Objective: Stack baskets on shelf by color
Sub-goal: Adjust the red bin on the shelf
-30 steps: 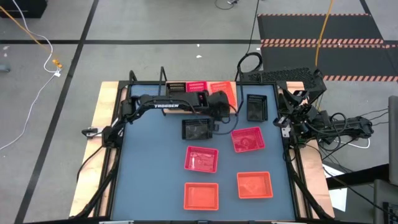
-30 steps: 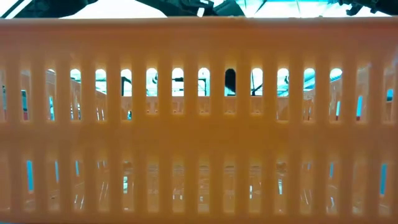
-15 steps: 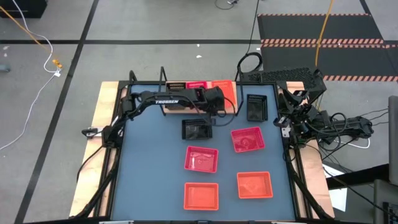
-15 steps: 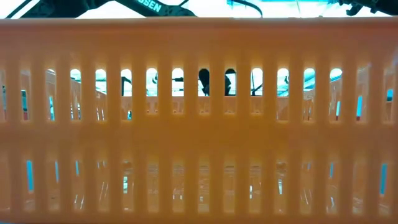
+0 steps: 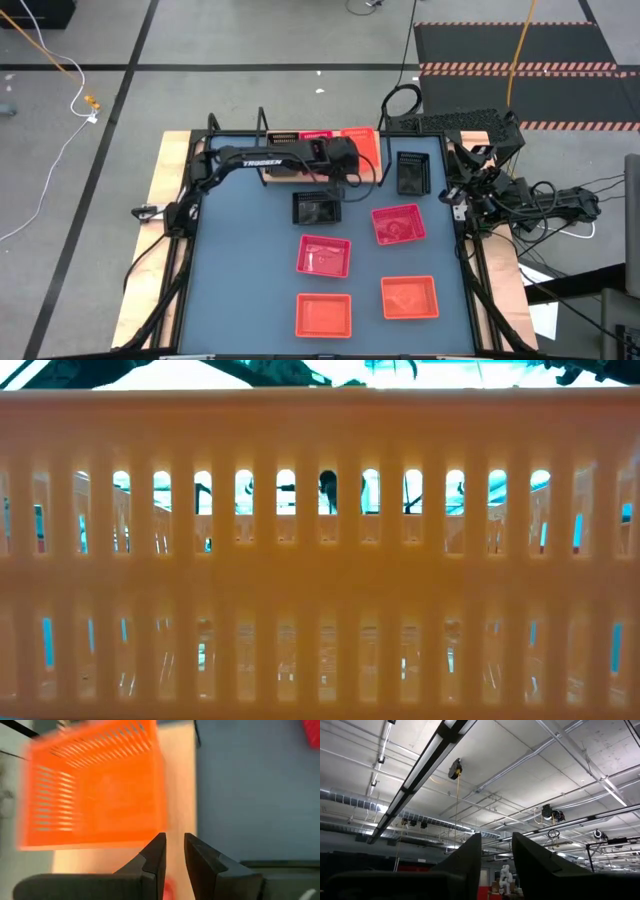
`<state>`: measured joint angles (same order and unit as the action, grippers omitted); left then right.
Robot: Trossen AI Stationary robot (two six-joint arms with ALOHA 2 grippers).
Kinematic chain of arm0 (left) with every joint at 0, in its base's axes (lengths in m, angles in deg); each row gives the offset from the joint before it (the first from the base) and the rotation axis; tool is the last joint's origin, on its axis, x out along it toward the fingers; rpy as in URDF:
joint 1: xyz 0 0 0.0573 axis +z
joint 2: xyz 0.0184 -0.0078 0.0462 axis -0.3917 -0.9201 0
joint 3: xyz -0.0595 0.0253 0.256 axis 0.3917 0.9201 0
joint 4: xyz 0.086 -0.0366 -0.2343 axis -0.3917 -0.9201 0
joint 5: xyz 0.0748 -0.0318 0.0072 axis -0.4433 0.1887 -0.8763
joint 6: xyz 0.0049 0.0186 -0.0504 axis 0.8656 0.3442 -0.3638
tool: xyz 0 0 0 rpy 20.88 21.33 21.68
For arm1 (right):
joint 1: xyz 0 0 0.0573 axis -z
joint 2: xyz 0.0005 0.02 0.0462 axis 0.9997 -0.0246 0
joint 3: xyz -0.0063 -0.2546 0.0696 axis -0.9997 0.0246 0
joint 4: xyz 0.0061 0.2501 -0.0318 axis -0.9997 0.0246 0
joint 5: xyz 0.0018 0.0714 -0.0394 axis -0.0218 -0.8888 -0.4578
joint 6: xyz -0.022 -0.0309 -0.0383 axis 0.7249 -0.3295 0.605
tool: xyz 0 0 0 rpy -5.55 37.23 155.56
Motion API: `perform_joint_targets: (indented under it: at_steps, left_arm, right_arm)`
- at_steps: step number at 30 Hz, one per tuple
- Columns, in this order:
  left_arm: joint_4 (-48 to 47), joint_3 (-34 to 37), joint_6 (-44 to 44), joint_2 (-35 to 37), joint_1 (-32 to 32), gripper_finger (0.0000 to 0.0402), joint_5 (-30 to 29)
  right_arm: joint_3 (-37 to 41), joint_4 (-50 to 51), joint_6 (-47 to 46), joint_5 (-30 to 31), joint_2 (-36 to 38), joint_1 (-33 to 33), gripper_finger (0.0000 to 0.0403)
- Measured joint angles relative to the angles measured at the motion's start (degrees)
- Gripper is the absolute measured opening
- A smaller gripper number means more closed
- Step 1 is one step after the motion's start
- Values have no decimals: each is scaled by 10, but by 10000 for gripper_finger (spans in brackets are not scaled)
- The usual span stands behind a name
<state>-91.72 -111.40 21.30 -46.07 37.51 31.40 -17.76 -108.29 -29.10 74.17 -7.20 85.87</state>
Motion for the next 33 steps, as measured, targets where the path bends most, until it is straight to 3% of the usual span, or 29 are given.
perform_joint_targets:
  at_steps: [5,11,22,33]
  left_arm:
    - [-36,-1,-24,45,-15,72,-10]
    - [-96,2,-46,51,-20,72,-5]
    - [-72,117,-64,46,-5,72,-4]
    - [-29,125,-51,46,18,72,-5]
  right_arm:
    - [0,2,2,1,-2,0,105]
    - [0,2,-10,1,-3,0,105]
    - [0,2,-21,0,-3,0,105]
    - [0,1,-20,0,-3,0,105]
